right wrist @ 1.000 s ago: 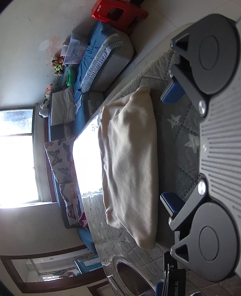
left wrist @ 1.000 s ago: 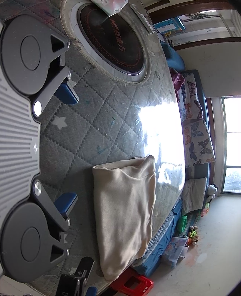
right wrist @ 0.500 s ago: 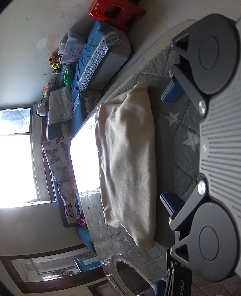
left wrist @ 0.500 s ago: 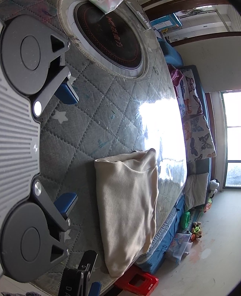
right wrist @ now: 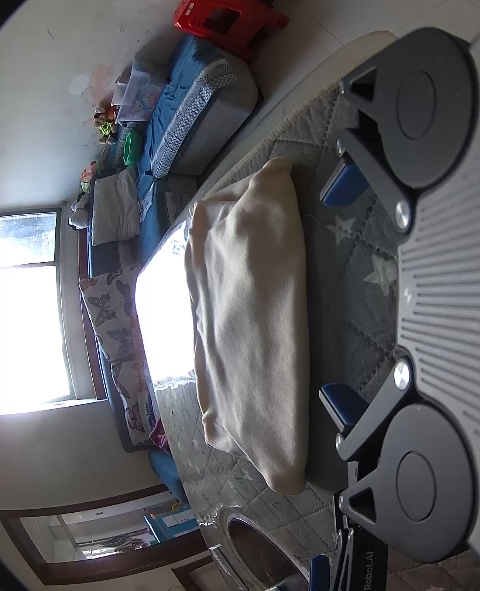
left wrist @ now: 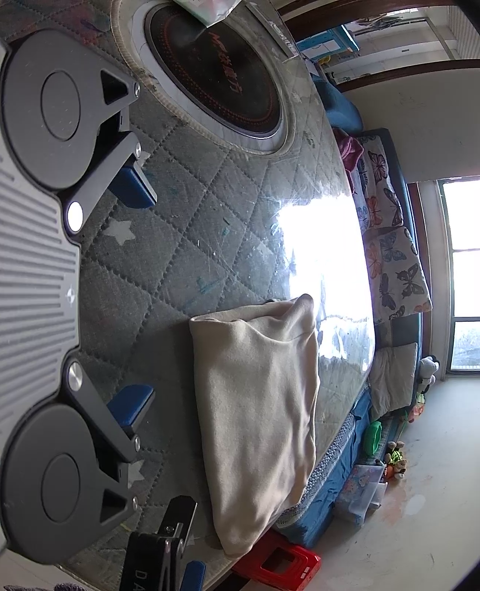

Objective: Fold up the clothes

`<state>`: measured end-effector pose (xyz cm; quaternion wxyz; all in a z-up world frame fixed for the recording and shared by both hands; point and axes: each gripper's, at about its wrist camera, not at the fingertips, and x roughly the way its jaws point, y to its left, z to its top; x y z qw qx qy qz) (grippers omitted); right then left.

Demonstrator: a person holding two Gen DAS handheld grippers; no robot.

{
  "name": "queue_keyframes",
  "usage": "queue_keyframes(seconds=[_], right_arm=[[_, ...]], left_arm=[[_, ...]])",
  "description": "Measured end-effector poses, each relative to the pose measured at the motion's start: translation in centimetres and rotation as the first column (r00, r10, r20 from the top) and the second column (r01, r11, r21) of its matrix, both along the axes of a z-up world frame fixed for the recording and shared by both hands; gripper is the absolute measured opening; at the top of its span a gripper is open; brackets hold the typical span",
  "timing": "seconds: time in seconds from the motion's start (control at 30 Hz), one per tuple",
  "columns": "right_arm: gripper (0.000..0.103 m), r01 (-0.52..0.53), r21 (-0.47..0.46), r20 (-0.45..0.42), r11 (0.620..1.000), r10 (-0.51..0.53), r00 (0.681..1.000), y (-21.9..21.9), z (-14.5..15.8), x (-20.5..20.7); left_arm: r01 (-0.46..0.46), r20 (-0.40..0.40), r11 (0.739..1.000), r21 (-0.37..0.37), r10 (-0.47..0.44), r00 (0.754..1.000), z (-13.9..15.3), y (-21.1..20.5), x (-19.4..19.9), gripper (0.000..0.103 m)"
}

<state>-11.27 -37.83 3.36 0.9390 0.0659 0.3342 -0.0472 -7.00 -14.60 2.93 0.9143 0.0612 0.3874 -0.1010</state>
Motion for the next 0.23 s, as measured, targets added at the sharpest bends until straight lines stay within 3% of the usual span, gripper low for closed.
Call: queue_keyframes(seconds=[0.23], right_arm=[[0.103, -0.004, 0.002, -0.003, 1.0, 0.004, 1.0, 0.05, -0.03, 0.29]], left_arm=[[0.002, -0.01, 1.0, -0.003, -0.002, 1.0, -0.17, -0.1, 0.33, 0.103]])
